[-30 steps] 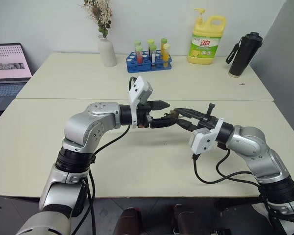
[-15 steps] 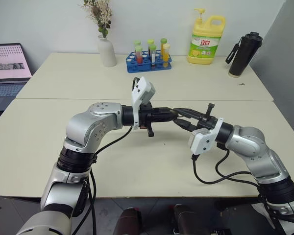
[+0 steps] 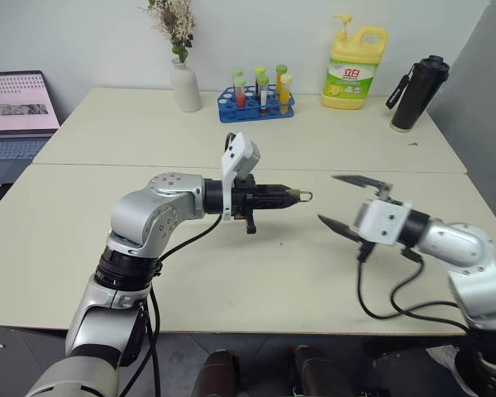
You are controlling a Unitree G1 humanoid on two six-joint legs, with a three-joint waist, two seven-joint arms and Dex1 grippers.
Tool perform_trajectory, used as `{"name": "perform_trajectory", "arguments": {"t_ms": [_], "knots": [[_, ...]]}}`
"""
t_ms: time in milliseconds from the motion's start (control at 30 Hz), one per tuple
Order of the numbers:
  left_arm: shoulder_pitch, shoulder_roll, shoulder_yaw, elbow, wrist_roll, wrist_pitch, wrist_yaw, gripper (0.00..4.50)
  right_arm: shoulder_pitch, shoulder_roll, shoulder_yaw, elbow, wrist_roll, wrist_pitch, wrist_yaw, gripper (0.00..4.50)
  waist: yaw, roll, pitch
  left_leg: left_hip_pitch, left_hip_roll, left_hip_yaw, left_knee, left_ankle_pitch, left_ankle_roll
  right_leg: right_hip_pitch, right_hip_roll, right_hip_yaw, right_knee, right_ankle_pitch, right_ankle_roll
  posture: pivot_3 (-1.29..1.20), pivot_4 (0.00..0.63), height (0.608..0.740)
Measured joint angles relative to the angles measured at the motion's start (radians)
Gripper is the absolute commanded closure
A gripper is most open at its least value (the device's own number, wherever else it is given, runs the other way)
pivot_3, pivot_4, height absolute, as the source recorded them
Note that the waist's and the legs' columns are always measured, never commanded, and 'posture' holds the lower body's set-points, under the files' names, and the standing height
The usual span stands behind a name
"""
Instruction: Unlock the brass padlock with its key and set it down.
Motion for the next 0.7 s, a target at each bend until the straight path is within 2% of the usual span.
{"name": "perform_trajectory", "arguments": {"t_ms": [33, 133, 233, 433, 700], "knots": [[-0.002, -0.002, -0.002, 0.003, 0.000, -0.005, -0.009, 4.33, 0.022, -0.011, -0.021, -0.037, 0.067, 0.068, 0.020, 0.73, -0.001, 0.000, 0.000, 0.000, 0.000, 0.000, 0.000, 0.000, 0.000, 0.000, 0.000, 0.000, 0.000, 0.000, 0.001, 0.00, 0.150, 0.740], [-0.003, -0.008, -0.005, 0.018, -0.007, -0.019, -0.045, 4.33, 0.054, -0.021, -0.068, -0.178, 0.284, 0.255, 0.038, 1.29, -0.010, 0.000, 0.000, 0.001, 0.001, 0.000, 0.000, 0.000, 0.000, 0.000, 0.001, 0.000, 0.000, -0.001, 0.002, 0.00, 0.150, 0.740], [-0.004, -0.020, -0.007, 0.019, -0.010, -0.022, -0.075, 4.33, 0.035, -0.021, -0.077, -0.261, 0.423, 0.382, 0.018, 2.36, -0.012, 0.000, 0.000, 0.001, 0.000, 0.000, 0.000, 0.000, 0.000, 0.000, 0.002, 0.000, 0.001, -0.001, 0.002, 0.00, 0.150, 0.740], [-0.002, -0.003, -0.007, -0.001, -0.036, -0.013, -0.131, 4.33, -0.048, 0.004, -0.078, -0.264, 0.539, 0.499, -0.057, 4.48, -0.009, 0.000, 0.000, 0.000, 0.000, 0.000, 0.000, 0.000, 0.000, 0.000, 0.002, 0.000, 0.000, -0.002, 0.003, 0.00, 0.150, 0.740], [0.012, 0.017, -0.010, -0.058, -0.051, -0.017, -0.153, 4.33, -0.117, 0.028, -0.078, -0.213, 0.596, 0.536, -0.101, 4.50, -0.008, 0.000, 0.000, 0.000, 0.000, 0.000, 0.000, 0.000, 0.000, 0.000, 0.001, 0.000, -0.001, -0.002, 0.003, 0.00, 0.150, 0.740]]}}
